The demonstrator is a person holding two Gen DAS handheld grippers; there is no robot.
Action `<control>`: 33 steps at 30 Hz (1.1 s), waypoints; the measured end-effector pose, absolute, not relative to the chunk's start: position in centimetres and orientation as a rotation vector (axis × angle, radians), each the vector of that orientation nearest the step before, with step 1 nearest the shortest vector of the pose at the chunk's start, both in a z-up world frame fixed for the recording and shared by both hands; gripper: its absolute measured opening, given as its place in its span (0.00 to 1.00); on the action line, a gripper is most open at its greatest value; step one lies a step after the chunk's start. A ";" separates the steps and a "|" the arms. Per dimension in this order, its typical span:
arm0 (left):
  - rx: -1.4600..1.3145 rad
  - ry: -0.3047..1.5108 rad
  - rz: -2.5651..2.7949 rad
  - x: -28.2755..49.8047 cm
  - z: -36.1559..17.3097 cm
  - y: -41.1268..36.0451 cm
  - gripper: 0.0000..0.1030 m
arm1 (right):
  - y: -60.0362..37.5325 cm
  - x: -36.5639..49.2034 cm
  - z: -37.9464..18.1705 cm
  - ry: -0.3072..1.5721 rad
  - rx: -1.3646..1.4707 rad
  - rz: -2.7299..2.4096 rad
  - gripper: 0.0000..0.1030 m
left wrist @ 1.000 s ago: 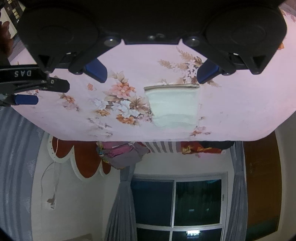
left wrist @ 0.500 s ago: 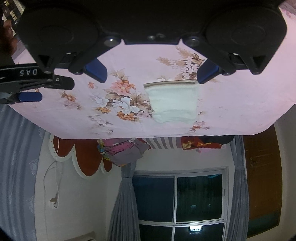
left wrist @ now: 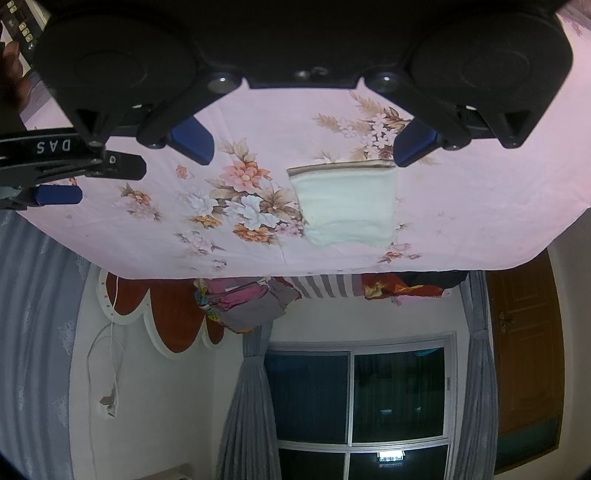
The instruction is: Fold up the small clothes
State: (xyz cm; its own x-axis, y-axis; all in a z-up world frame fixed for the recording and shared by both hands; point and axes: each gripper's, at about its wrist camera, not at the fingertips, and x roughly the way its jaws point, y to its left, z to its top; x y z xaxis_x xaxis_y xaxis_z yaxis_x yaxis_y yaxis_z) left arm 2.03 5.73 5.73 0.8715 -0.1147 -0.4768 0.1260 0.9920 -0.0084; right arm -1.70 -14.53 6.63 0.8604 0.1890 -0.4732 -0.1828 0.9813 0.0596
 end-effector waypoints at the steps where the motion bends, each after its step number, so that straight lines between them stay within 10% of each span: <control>1: 0.021 0.497 -0.125 2.0 5.7 5.7 1.00 | -14.6 -1.7 6.7 0.498 0.012 0.198 1.00; 33: 0.004 0.511 -0.108 1.3 5.2 5.1 1.00 | -15.9 -2.4 6.0 0.519 -0.008 0.212 1.00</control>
